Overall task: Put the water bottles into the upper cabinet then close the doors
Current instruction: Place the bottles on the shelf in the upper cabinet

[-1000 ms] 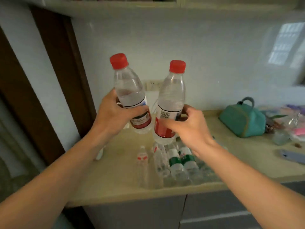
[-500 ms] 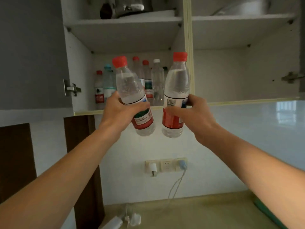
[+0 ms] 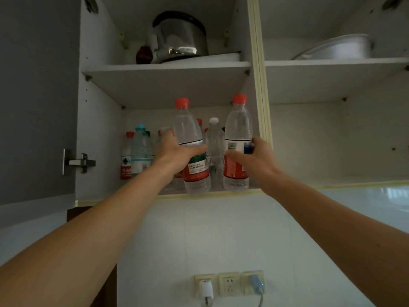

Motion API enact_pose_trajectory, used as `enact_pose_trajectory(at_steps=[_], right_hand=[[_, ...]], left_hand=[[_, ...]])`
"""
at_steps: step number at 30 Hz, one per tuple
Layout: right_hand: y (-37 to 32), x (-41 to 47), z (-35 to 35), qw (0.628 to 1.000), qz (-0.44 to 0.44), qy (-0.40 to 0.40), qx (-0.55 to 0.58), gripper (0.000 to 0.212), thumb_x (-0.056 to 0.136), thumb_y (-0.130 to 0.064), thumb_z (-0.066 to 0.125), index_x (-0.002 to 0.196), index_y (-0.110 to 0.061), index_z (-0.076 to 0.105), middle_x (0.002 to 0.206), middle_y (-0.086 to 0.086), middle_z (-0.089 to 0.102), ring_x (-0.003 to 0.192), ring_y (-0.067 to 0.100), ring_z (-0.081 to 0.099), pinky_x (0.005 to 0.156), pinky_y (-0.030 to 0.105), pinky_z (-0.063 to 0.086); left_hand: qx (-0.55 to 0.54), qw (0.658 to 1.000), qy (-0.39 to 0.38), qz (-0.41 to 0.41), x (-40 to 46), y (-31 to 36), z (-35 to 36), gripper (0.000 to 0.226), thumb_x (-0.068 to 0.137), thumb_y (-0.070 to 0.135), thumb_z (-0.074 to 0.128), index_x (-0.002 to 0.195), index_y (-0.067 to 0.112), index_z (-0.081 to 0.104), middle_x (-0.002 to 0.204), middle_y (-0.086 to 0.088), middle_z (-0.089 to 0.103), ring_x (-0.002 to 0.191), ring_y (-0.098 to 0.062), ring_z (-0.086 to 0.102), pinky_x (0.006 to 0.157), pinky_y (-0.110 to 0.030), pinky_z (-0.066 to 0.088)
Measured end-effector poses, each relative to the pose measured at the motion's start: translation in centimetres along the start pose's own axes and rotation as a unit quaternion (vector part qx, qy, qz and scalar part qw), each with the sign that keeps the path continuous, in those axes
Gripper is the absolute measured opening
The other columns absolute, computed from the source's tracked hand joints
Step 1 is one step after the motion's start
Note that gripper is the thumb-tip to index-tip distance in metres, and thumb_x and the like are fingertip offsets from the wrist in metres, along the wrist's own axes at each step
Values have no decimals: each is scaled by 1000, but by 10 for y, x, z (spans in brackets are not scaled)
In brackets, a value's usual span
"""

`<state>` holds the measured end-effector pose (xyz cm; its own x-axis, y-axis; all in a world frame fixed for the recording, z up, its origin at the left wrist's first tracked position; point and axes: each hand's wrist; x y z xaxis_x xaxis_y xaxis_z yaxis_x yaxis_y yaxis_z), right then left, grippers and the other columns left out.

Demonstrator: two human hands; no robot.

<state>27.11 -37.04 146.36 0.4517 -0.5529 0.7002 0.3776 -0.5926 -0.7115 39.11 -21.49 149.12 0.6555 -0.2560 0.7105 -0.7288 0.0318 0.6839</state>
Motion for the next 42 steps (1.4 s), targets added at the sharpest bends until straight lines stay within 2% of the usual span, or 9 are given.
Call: enact_pose_trajectory(at_steps=[5,12,14,16,23,30,36,39,42], right_hand=[[14,12,12,999,-12,21,-43,34,90,-33,73,117,-28,53,101,-12,64,84,2,63,57,16,47],[24,15,21,983,-50,57,-169,50,92,-42,69,134,-24,49,115,-7,65,79,2,60,53,8,43],[25,16,19,977,-56,53,-201,53,90,-44,70,134,-23,49,118,-6,65,89,9,63,57,11,48],[26,19,16,973,-52,48,-219,57,89,-43,72,137,-22,48,123,-2,64,100,15,63,74,24,58],[40,22,27,983,4,20,-182,69,89,-33,74,147,-20,39,134,3,61,117,23,62,100,44,54],[58,27,36,979,-6,39,-198,69,90,-40,70,148,-20,37,138,5,57,125,26,58,102,44,49],[68,28,36,976,-21,37,-214,73,91,-45,67,150,-21,33,140,5,55,125,26,56,103,46,51],[68,18,41,964,-69,64,-250,79,94,-45,63,155,-19,21,148,8,41,134,30,43,106,52,46],[63,2,56,935,-198,81,-282,78,95,-33,63,156,-19,16,159,6,17,147,30,18,115,56,35]], left_hand=[[83,996,-16,38,17,-10,17,68,74,51,83,129,22,54,123,-2,65,111,-26,63,95,-48,53],[280,953,44,108,13,-25,31,84,81,69,66,139,15,38,135,-12,52,114,-30,58,73,-36,46],[289,949,29,120,9,-36,28,95,79,67,70,149,21,25,139,-13,50,116,-32,59,78,-41,52],[276,952,1,133,4,-46,26,101,78,62,74,153,27,16,141,-12,50,118,-33,59,84,-44,53],[239,963,-43,119,10,-55,37,91,83,54,74,150,24,21,141,-11,53,119,-30,60,95,-47,54],[228,967,-41,110,22,-64,51,85,84,54,72,150,24,28,142,-9,51,123,-27,55,97,-42,49],[218,969,-21,115,17,-70,45,61,86,50,72,134,23,47,129,-3,61,112,-21,62,94,-43,55],[236,963,6,130,8,-76,34,48,91,45,68,129,23,51,122,-2,64,105,-20,65,88,-44,57],[225,958,70,165,11,-85,1,34,94,40,65,122,24,54,114,2,60,94,-17,61,80,-41,57]])
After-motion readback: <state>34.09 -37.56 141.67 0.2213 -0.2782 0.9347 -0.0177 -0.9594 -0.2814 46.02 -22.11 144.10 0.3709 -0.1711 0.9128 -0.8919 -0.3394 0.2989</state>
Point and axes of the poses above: each hand's wrist, its own x-axis towards the middle knuckle, its own z-axis out of the palm, y = z × x
